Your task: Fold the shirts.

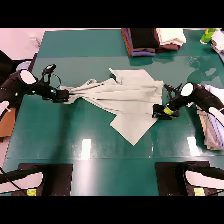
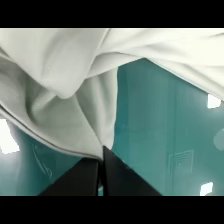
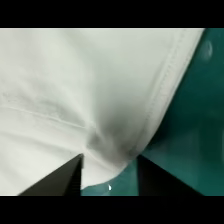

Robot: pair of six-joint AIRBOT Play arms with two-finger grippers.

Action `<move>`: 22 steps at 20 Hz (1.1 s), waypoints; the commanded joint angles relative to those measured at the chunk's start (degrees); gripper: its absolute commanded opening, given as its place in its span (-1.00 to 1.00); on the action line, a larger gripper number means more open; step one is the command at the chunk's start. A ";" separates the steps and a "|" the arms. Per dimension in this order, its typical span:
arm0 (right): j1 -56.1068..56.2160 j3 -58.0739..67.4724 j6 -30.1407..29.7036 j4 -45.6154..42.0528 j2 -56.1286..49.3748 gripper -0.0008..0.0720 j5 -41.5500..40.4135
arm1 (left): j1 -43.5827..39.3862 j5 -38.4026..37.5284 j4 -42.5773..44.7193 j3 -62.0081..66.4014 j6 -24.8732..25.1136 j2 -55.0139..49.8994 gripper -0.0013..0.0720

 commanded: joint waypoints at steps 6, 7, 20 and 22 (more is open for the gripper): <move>2.12 9.97 -2.64 -3.45 3.28 -0.92 -0.04 | 0.15 -4.33 1.38 4.85 0.02 4.92 -0.89; 2.08 13.88 -2.86 -5.73 5.77 -0.92 1.46 | 0.22 -4.68 2.03 7.39 0.02 7.45 -0.89; 2.01 59.47 -5.97 -15.82 29.55 -0.92 2.78 | 0.20 2.16 7.98 54.88 -1.29 35.52 -0.90; 2.01 62.84 -5.97 -18.58 29.29 -0.92 3.04 | 0.20 2.99 11.76 57.37 -1.86 35.56 -0.90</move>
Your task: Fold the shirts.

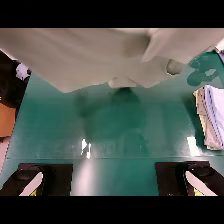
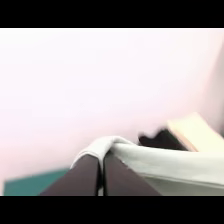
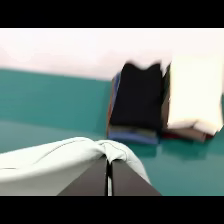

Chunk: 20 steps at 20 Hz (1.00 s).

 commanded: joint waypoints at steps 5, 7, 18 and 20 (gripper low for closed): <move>0.02 13.42 -0.35 -4.74 -5.46 -0.93 4.04 | 0.02 -2.91 10.34 -0.68 -5.40 -2.38 -0.90; 0.02 12.46 -0.15 -4.63 -8.68 -0.93 6.29 | 0.02 -7.85 10.34 -4.02 -5.38 -7.69 -0.89; -4.57 -14.95 0.07 -1.01 -35.30 -0.92 6.49 | 0.02 -8.68 7.48 -23.08 -5.31 -46.56 -0.89; -6.67 -14.78 0.04 -0.46 -40.09 -0.92 4.00 | 0.04 -5.33 7.30 -23.08 -5.31 -49.92 -0.89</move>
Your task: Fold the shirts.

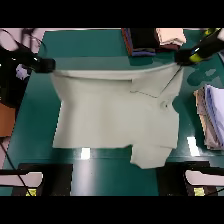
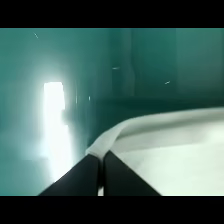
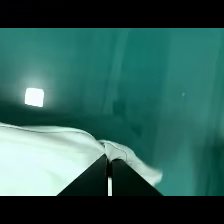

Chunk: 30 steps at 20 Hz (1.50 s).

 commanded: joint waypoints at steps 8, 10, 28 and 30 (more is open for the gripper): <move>-5.81 4.31 -2.27 4.57 -10.67 -0.92 1.11 | 0.04 -1.62 -4.17 -1.27 5.16 -6.93 -0.89; -5.81 -1.81 -2.29 3.65 -7.15 -0.92 0.79 | 0.04 -5.20 -4.55 -2.69 5.70 -6.93 -0.89; -5.88 -24.13 -3.32 7.78 5.70 0.01 -3.58 | -0.07 -6.75 -3.06 -13.73 2.84 1.88 0.02; -5.88 -26.84 -3.21 4.55 11.52 0.01 -0.09 | -0.07 -8.48 -0.61 -16.57 2.49 7.69 0.02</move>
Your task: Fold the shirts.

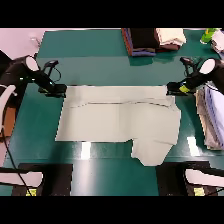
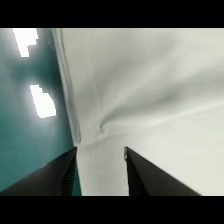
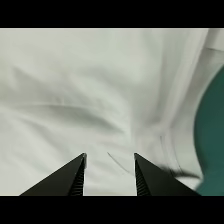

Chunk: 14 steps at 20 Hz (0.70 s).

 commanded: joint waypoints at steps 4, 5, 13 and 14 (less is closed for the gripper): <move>0.02 -13.00 0.24 -2.62 16.81 0.51 11.04 | 0.02 -0.33 2.71 -15.06 -3.87 17.49 0.02; 0.02 -16.70 1.92 -2.58 19.30 0.55 12.24 | 0.02 0.55 2.05 -18.67 -4.37 19.93 0.02; 0.61 -38.95 10.88 1.79 31.87 0.53 12.20 | 0.02 3.87 0.26 -28.44 -4.81 25.00 0.02; 1.31 -40.89 12.04 1.95 32.65 0.53 11.37 | 0.02 4.24 0.04 -28.44 -4.81 25.00 0.02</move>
